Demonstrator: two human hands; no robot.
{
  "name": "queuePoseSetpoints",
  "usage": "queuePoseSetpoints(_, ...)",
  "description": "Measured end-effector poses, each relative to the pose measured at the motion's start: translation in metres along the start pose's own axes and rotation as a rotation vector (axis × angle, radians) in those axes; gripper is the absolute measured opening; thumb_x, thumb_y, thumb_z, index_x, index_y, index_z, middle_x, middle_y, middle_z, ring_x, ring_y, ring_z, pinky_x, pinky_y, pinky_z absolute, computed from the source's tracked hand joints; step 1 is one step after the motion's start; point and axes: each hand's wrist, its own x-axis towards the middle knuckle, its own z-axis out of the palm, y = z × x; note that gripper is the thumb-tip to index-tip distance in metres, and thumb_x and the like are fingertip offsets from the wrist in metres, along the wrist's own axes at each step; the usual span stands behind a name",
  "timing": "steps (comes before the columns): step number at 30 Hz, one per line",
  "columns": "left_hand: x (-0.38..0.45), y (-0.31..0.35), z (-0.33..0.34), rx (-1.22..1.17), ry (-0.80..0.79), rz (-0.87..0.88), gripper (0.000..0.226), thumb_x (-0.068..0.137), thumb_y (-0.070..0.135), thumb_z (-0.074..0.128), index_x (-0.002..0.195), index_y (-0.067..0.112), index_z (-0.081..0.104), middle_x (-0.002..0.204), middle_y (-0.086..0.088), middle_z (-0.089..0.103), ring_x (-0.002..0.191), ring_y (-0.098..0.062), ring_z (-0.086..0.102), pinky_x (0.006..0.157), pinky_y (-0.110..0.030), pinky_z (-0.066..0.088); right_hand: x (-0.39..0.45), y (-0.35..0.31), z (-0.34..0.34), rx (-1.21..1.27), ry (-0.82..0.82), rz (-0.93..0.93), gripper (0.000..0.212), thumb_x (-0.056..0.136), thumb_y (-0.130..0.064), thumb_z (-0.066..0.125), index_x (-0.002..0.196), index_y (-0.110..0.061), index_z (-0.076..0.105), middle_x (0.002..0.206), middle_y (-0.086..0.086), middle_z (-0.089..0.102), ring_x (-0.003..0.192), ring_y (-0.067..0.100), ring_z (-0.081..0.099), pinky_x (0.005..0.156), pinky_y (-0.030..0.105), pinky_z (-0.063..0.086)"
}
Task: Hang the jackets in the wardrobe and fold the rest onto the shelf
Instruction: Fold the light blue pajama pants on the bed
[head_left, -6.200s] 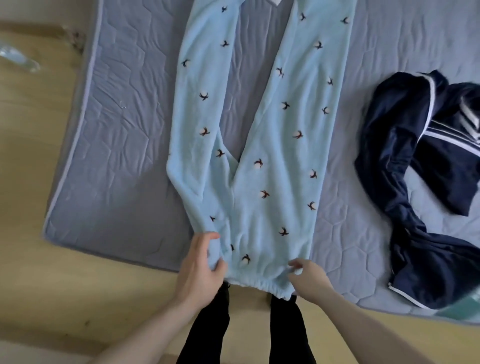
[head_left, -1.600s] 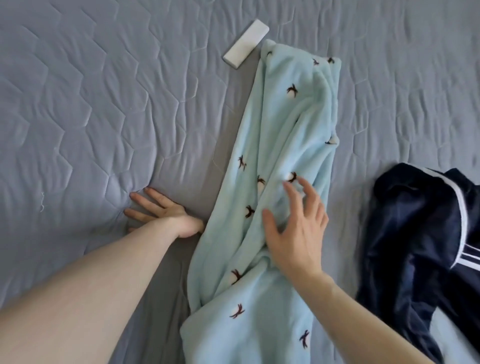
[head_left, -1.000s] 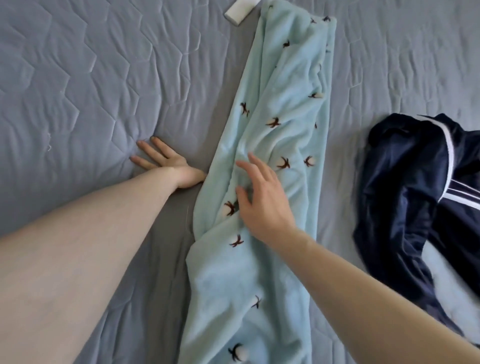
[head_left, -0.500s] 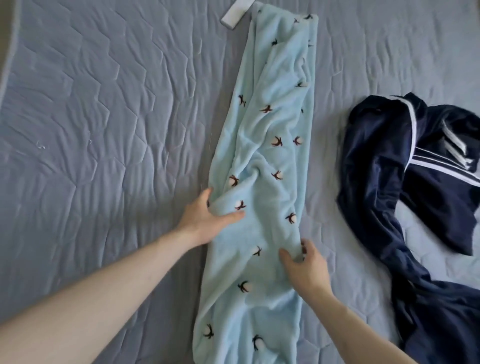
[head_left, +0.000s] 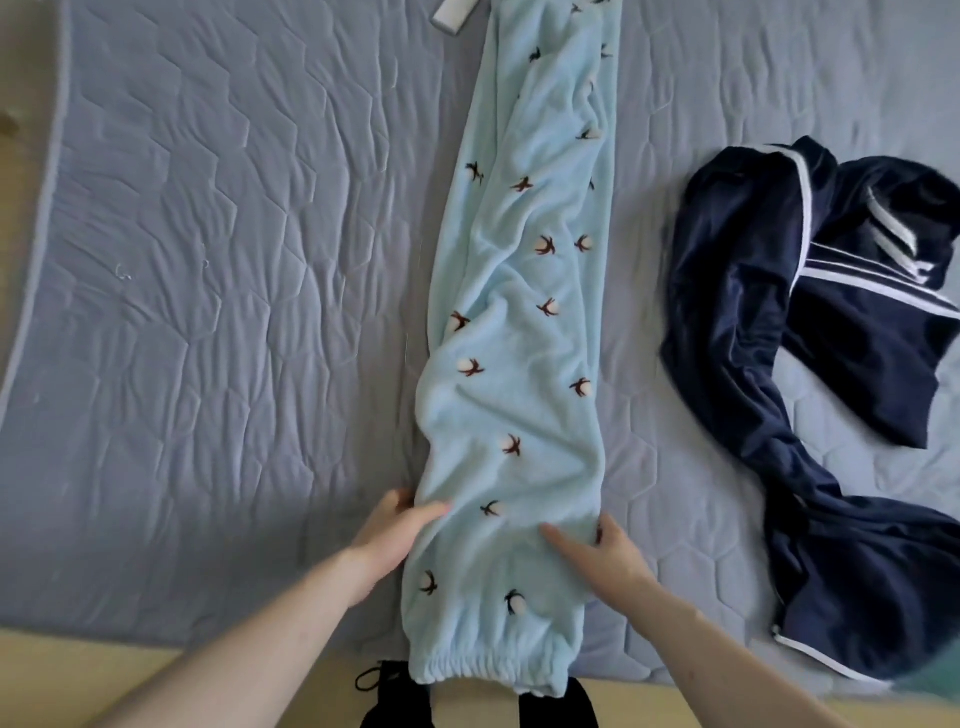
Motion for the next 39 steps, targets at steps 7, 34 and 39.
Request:
queuePoseSetpoints(7,-0.026,-0.079,0.033,0.040,-0.107,-0.072,0.063,0.061,0.054,0.085,0.115,0.025,0.073,0.102,0.009,0.079,0.094,-0.012,0.076,0.085,-0.032,0.061,-0.023,0.055,0.026,-0.017,-0.130,0.075,0.028,0.081,-0.034,0.085,0.101,-0.031,0.065,0.099,-0.010,0.074,0.089,0.007,0.071,0.064,0.018,0.056)
queuePoseSetpoints(34,-0.151,-0.038,0.002,0.031,0.001,0.108,0.059,0.087,0.050,0.069,0.136,0.051,0.037,0.119,0.023,0.065,0.108,-0.004,0.065,0.097,-0.032,0.050,-0.136,0.020,-0.002,0.266,-0.043,0.206,0.057,0.089,-0.030,0.068,0.142,-0.029,0.046,0.105,0.002,0.076,0.081,0.019,0.077,0.055,0.028,0.060)
queuePoseSetpoints(39,-0.146,0.019,-0.008,-0.021,0.038,0.250,0.015,0.098,0.042,0.065,0.106,0.049,0.075,0.103,0.019,0.075,0.103,-0.006,0.070,0.088,-0.029,0.055,-0.137,-0.041,-0.034,0.377,-0.104,0.072,0.022,0.092,-0.033,0.064,0.108,-0.038,0.078,0.085,-0.005,0.077,0.068,0.011,0.072,0.058,0.027,0.055)
